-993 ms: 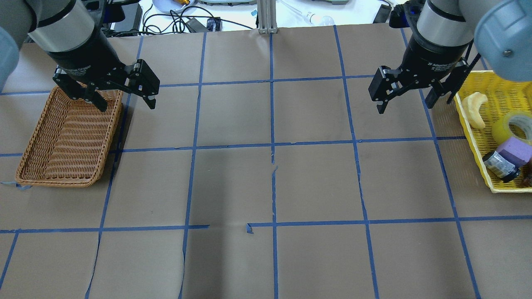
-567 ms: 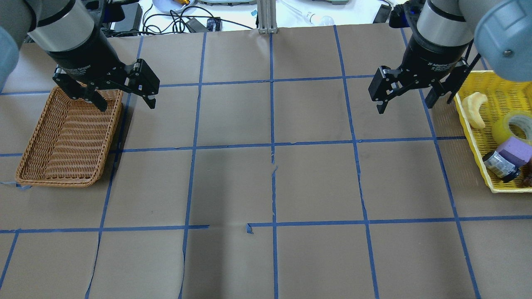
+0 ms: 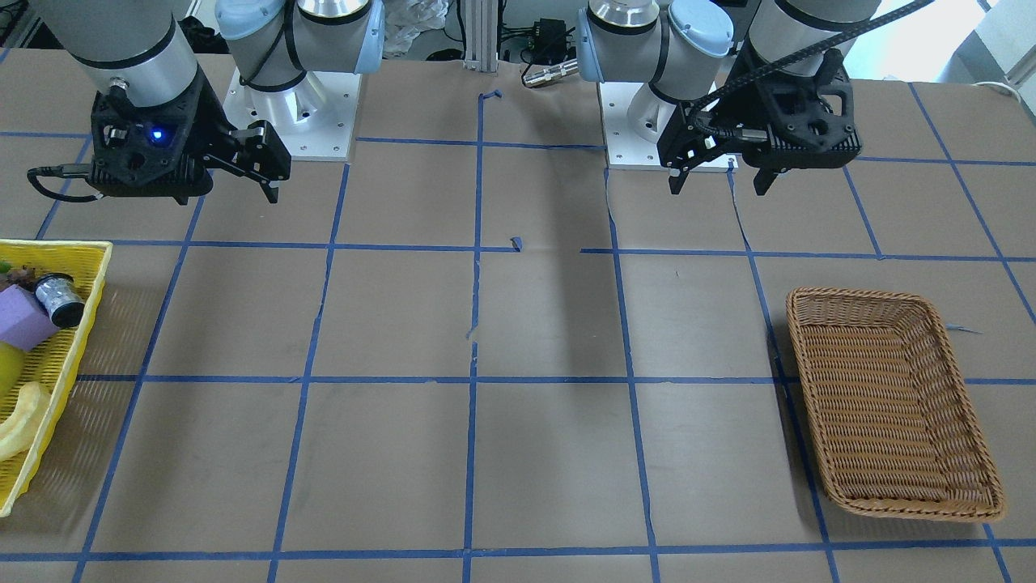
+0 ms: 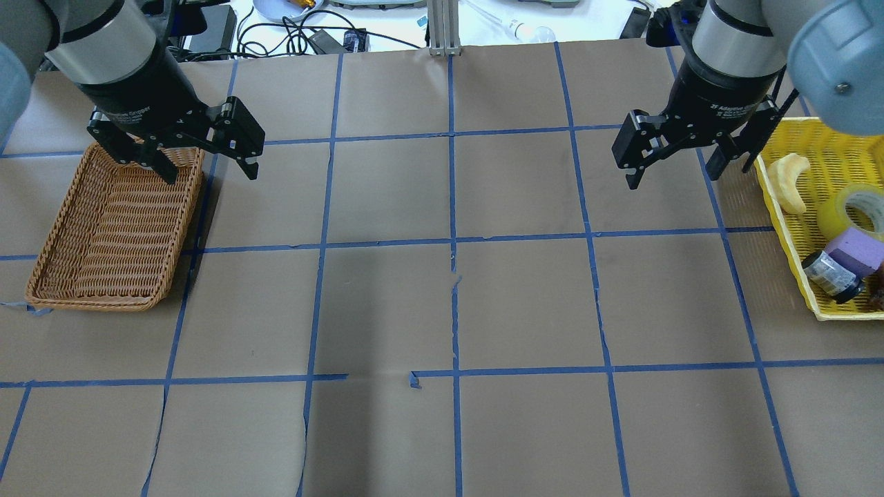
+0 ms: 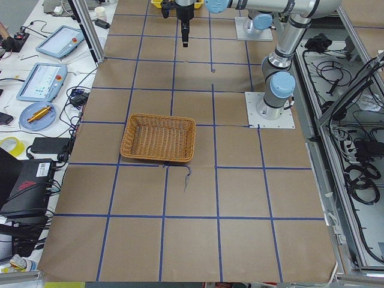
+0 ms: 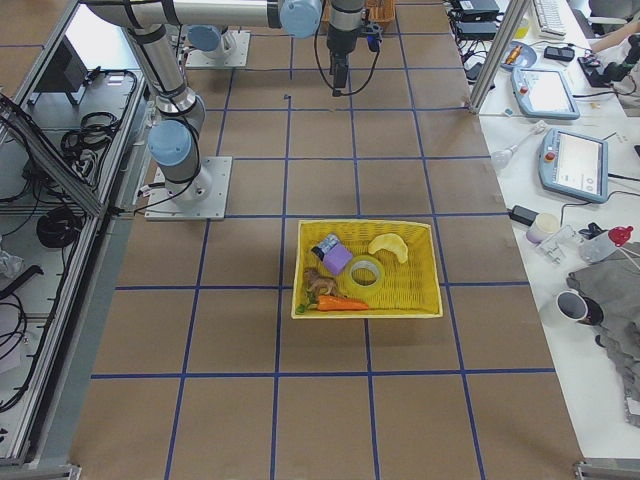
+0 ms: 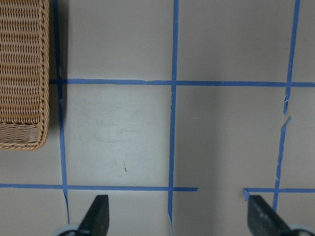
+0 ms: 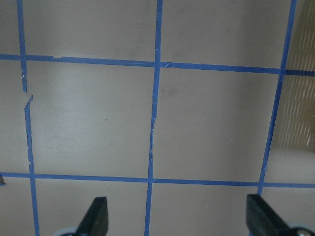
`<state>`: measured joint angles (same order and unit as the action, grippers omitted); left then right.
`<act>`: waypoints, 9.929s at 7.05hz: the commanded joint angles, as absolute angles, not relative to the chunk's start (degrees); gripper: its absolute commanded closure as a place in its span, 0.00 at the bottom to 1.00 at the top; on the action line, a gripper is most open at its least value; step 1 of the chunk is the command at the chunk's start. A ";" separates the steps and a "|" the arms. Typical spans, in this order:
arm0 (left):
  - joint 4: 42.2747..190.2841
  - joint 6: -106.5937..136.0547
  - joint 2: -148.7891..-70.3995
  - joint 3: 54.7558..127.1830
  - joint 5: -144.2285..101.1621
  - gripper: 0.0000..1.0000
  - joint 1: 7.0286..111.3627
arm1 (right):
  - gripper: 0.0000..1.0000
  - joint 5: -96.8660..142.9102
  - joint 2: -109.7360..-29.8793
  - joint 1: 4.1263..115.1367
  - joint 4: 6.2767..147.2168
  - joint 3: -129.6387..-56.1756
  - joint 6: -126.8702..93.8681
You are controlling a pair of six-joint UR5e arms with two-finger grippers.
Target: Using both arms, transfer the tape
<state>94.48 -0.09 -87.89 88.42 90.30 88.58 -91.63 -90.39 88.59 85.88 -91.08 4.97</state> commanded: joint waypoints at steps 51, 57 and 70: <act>81.05 11.93 -100.43 93.69 90.00 0.00 88.15 | 0.00 -92.11 -67.55 96.20 101.74 -77.34 -8.98; 50.11 70.90 -123.10 89.14 82.09 0.06 106.77 | 0.00 -91.93 -86.57 90.53 86.08 -85.79 2.11; 68.61 -12.94 -111.99 89.12 96.80 1.00 85.92 | 0.00 -92.72 -87.71 90.70 86.13 -85.69 1.23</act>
